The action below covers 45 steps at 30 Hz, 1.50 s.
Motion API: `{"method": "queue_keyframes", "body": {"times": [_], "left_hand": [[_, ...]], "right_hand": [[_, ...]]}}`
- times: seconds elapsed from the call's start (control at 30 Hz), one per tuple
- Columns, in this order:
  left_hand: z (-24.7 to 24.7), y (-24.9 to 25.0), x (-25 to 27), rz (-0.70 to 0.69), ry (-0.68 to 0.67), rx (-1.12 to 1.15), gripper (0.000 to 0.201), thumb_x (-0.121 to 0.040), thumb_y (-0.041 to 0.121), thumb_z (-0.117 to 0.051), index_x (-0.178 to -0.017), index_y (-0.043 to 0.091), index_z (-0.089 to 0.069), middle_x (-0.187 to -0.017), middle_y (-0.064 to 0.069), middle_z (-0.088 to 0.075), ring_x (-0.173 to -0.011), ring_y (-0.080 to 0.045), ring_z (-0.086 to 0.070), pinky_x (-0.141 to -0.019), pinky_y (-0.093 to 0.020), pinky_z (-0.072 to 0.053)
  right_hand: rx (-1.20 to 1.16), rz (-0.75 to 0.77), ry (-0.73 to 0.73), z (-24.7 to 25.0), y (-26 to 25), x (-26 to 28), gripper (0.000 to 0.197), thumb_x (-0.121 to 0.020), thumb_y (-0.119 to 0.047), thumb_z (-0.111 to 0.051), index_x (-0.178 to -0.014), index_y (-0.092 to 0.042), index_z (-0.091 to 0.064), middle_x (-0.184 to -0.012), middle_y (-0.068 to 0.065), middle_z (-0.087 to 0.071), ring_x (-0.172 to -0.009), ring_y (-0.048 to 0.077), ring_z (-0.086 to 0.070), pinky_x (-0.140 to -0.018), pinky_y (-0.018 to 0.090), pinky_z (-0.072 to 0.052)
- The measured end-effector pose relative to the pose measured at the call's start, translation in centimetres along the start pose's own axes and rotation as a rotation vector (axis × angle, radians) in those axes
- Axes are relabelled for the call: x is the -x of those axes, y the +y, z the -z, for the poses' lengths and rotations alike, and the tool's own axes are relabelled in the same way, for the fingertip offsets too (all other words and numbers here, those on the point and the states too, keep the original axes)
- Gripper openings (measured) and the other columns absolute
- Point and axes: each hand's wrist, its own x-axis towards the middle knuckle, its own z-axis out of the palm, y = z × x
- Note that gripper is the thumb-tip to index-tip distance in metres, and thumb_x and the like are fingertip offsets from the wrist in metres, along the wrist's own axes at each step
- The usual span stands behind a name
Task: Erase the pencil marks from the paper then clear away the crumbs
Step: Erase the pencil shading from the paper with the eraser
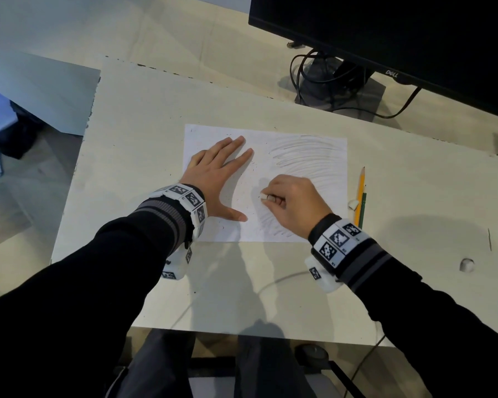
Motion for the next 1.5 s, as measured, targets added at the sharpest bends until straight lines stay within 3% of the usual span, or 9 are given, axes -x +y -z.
{"method": "queue_keyframes", "body": {"times": [0.1, 0.27, 0.4, 0.53, 0.7, 0.83, 1.0, 1.27, 1.5], "left_hand": [[-0.1, 0.0, 0.1, -0.002, 0.008, -0.002, 0.133, -0.057, 0.084, -0.068, -0.156, 0.036, 0.007, -0.162, 0.013, 0.022, -0.149, -0.009, 0.018, -0.119, -0.043, -0.001], [0.1, 0.0, 0.1, -0.002, 0.005, 0.003, 0.133, -0.057, 0.083, -0.069, -0.157, 0.036, 0.006, -0.162, 0.013, 0.022, -0.148, -0.008, 0.018, -0.119, -0.042, 0.000], [0.1, 0.1, 0.1, -0.002, 0.014, -0.005, 0.133, -0.057, 0.083, -0.069, -0.157, 0.035, 0.005, -0.162, 0.012, 0.021, -0.149, -0.009, 0.017, -0.119, -0.042, -0.001], [0.1, 0.0, 0.1, 0.000, 0.004, -0.004, 0.133, -0.057, 0.083, -0.069, -0.157, 0.035, 0.006, -0.162, 0.012, 0.021, -0.149, -0.009, 0.018, -0.120, -0.043, -0.001], [-0.2, -0.1, 0.0, -0.003, 0.015, 0.004, 0.134, -0.056, 0.083, -0.070, -0.157, 0.036, 0.005, -0.162, 0.013, 0.020, -0.149, -0.009, 0.017, -0.120, -0.044, -0.003], [-0.2, -0.2, 0.0, -0.005, 0.019, 0.008, 0.134, -0.056, 0.084, -0.069, -0.157, 0.037, 0.005, -0.162, 0.013, 0.020, -0.149, -0.009, 0.017, -0.119, -0.044, -0.002], [-0.4, -0.3, -0.1, -0.007, 0.029, -0.005, 0.133, -0.056, 0.084, -0.068, -0.157, 0.037, 0.005, -0.162, 0.013, 0.020, -0.149, -0.009, 0.017, -0.119, -0.043, -0.002], [-0.5, -0.3, -0.1, -0.004, 0.040, -0.008, 0.134, -0.055, 0.084, -0.069, -0.157, 0.037, 0.004, -0.163, 0.012, 0.018, -0.149, -0.010, 0.016, -0.119, -0.043, -0.003], [-0.4, -0.2, 0.0, -0.005, 0.045, -0.011, 0.133, -0.056, 0.084, -0.069, -0.157, 0.036, 0.003, -0.163, 0.011, 0.017, -0.150, -0.010, 0.015, -0.119, -0.043, -0.004]], "right_hand": [[-0.011, 0.059, -0.118, -0.3, -0.5, 0.8, 0.006, -0.084, -0.009, -0.073, -0.088, -0.005, -0.076, -0.081, 0.005, -0.066, -0.069, 0.018, -0.061, -0.067, 0.032, -0.054], [-0.026, -0.066, 0.081, -0.2, 0.4, -0.4, 0.010, -0.085, -0.012, -0.074, -0.092, -0.006, -0.077, -0.083, 0.000, -0.067, -0.070, 0.011, -0.057, -0.071, 0.030, -0.054], [-0.048, 0.024, -0.086, -0.9, -0.7, 1.2, 0.008, -0.084, -0.010, -0.073, -0.090, -0.006, -0.076, -0.081, 0.001, -0.066, -0.070, 0.012, -0.058, -0.069, 0.031, -0.054], [-0.021, -0.069, 0.069, -0.2, 0.5, 0.0, 0.010, -0.084, -0.011, -0.074, -0.092, -0.005, -0.076, -0.083, 0.002, -0.067, -0.070, 0.012, -0.057, -0.070, 0.034, -0.055], [-0.023, 0.016, -0.099, -0.5, -0.3, 1.5, 0.007, -0.085, -0.010, -0.071, -0.089, -0.007, -0.076, -0.082, 0.001, -0.065, -0.071, 0.016, -0.059, -0.068, 0.032, -0.054], [-0.022, -0.065, 0.082, -0.1, 0.9, 0.8, 0.007, -0.085, -0.010, -0.072, -0.090, -0.006, -0.076, -0.079, -0.002, -0.063, -0.068, 0.011, -0.054, -0.068, 0.029, -0.053], [-0.010, 0.011, -0.083, -1.2, -0.3, 3.2, 0.013, -0.085, -0.006, -0.071, -0.097, -0.003, -0.075, -0.090, 0.005, -0.066, -0.077, 0.019, -0.060, -0.071, 0.030, -0.053], [-0.023, 0.044, -0.099, -2.1, -1.0, 4.4, 0.014, -0.083, -0.003, -0.073, -0.096, -0.002, -0.075, -0.090, 0.008, -0.067, -0.081, 0.025, -0.062, -0.074, 0.031, -0.053], [-0.062, -0.036, 0.022, -2.3, -0.9, 3.4, 0.014, -0.084, -0.005, -0.073, -0.097, -0.002, -0.076, -0.088, 0.006, -0.066, -0.073, 0.011, -0.054, -0.071, 0.025, -0.050]]}}
